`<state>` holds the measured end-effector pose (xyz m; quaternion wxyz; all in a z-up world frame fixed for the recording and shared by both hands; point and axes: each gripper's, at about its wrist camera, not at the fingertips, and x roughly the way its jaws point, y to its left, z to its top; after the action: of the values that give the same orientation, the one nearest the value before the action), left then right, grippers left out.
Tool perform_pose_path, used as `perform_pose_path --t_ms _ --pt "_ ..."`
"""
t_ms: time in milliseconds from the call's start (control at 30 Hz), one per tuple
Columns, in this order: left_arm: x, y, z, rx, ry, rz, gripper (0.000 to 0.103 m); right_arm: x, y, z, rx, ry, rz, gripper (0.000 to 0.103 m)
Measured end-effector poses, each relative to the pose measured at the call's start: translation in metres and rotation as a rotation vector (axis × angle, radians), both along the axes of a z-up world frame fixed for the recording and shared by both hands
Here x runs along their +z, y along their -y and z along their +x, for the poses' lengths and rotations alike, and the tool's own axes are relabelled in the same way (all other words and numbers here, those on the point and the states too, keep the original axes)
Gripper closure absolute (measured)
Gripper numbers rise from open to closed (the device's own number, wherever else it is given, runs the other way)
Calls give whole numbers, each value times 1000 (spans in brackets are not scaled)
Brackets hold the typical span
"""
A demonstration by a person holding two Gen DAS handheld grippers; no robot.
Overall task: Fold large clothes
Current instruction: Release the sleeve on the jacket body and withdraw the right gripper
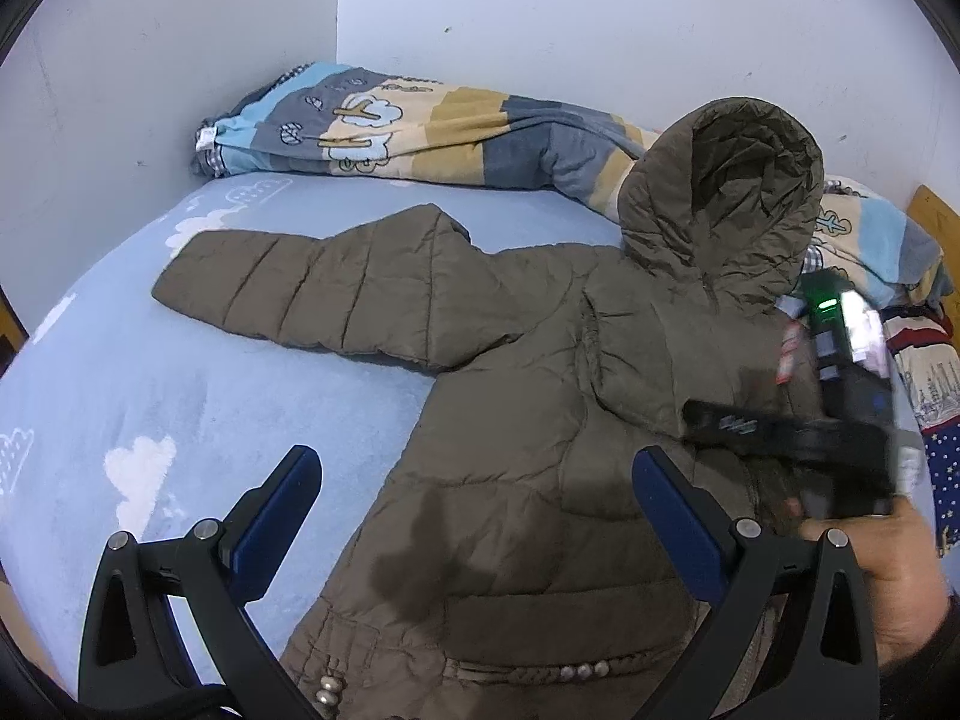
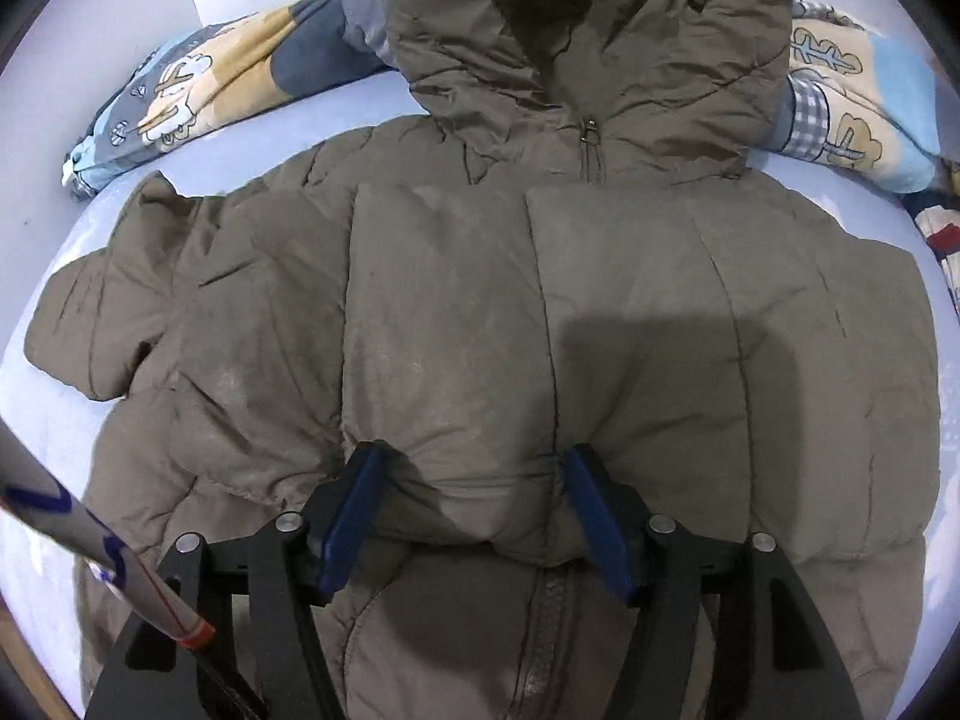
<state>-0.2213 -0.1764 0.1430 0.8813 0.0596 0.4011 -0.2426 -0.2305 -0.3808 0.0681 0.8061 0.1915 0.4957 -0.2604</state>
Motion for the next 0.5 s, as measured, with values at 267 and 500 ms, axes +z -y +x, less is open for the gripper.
perform_pose_path --t_ms 267,500 --pt "3 -3 -5 -15 -15 -15 0 68 -36 -86 39 124 40 35" --pt "-21 24 -29 -135 -70 64 0 52 -74 -202 0 76 77 33"
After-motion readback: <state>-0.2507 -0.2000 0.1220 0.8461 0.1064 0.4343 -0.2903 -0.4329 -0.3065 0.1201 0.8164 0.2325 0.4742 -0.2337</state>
